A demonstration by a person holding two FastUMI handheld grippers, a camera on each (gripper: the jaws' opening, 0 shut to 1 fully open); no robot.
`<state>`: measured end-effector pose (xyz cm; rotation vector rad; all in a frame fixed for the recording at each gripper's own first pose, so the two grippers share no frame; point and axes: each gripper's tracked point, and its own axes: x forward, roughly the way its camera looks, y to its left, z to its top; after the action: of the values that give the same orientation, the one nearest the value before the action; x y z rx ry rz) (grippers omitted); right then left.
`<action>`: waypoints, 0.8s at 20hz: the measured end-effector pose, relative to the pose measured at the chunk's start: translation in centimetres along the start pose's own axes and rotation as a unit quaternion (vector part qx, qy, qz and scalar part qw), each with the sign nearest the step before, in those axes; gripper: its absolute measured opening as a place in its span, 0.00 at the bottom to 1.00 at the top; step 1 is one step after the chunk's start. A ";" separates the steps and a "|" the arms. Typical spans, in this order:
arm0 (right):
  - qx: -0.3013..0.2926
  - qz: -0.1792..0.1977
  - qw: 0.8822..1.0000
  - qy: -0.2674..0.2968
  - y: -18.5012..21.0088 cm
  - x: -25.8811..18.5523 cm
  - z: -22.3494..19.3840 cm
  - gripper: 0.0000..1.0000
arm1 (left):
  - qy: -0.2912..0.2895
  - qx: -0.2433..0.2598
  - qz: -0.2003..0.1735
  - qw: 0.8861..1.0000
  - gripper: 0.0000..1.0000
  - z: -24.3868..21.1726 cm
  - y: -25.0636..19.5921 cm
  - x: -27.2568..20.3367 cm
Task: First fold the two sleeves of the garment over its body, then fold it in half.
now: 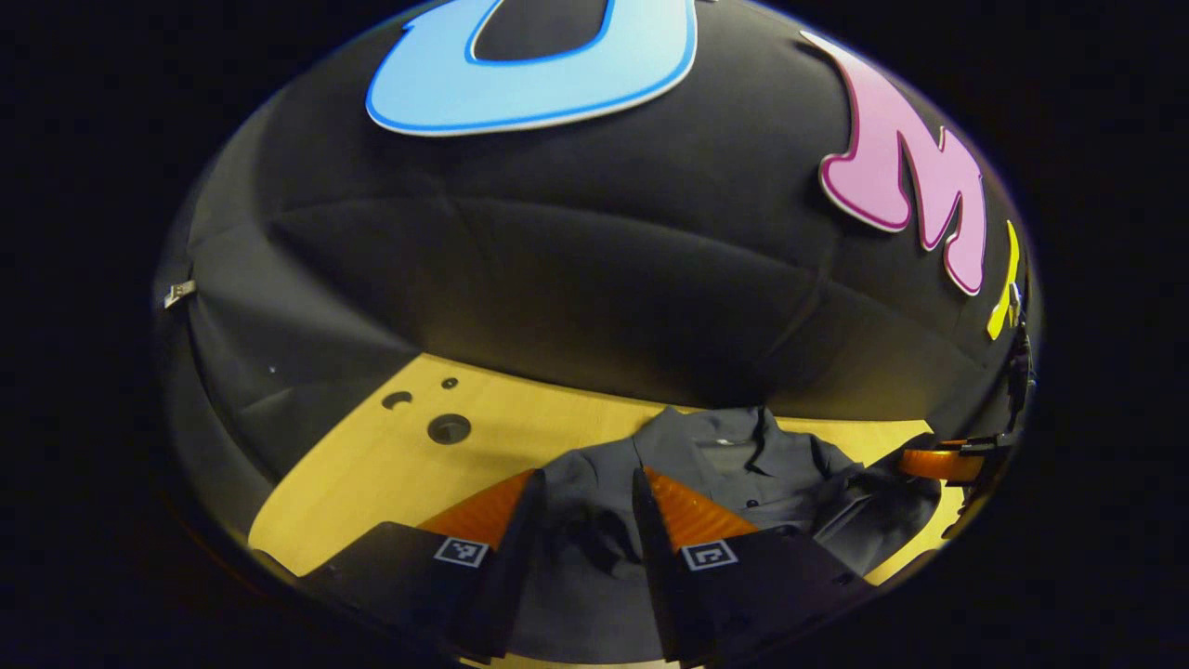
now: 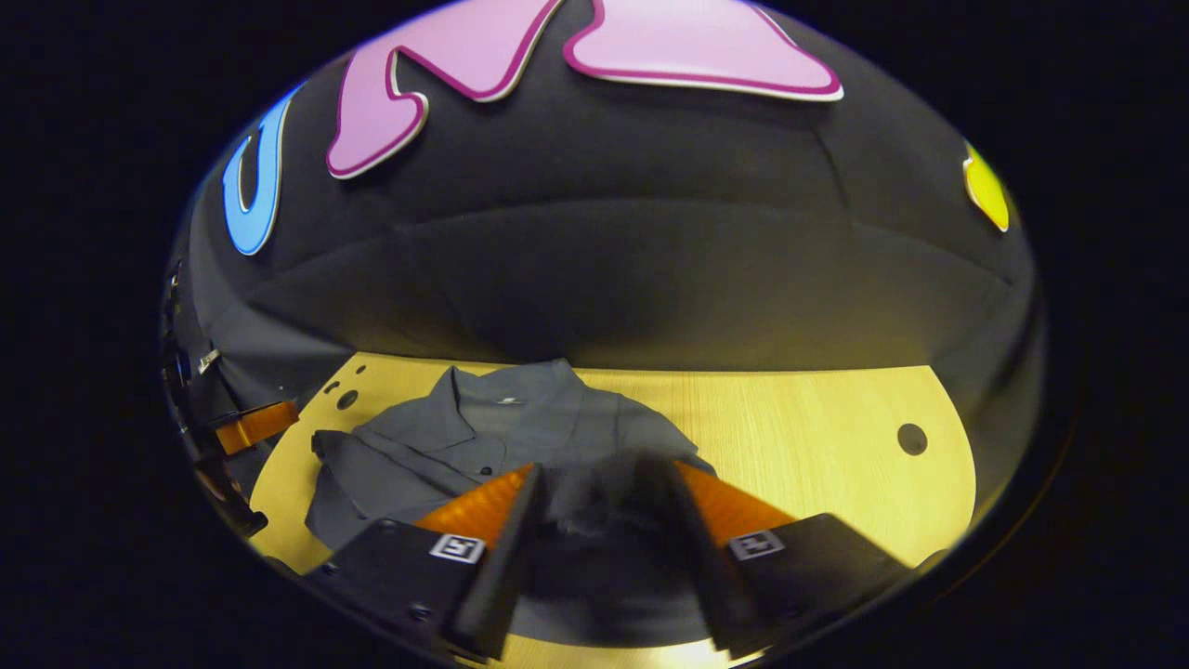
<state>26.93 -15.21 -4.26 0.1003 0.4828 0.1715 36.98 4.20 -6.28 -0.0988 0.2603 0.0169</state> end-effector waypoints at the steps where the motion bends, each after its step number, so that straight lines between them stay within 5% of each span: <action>1: -0.005 -0.009 1.000 -0.008 -0.3 -1.1 0.4 0.95 | -0.010 0.002 -0.001 1.000 0.64 0.6 0.1 -1.2; 4: -0.013 -0.035 0.999 -0.025 -0.7 -4.0 0.7 0.99 | -0.038 0.013 0.005 0.999 0.78 1.6 0.6 -5.4; 5: -0.012 -0.040 0.999 -0.031 -0.5 -5.1 0.7 0.99 | -0.046 0.011 0.011 0.999 0.91 1.7 0.6 -7.0; 7: -0.013 -0.048 0.998 -0.044 -0.2 -8.1 0.2 0.99 | -0.061 0.008 0.012 0.998 0.96 1.4 0.5 -10.4; 16: -0.037 -0.044 0.995 -0.084 6.3 -20.3 -4.0 0.99 | -0.091 -0.017 0.014 0.996 0.96 -1.5 1.5 -23.5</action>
<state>6.46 -12.58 2.30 0.0208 0.3112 0.0941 13.85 5.47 -1.78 -0.1258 0.0797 0.0588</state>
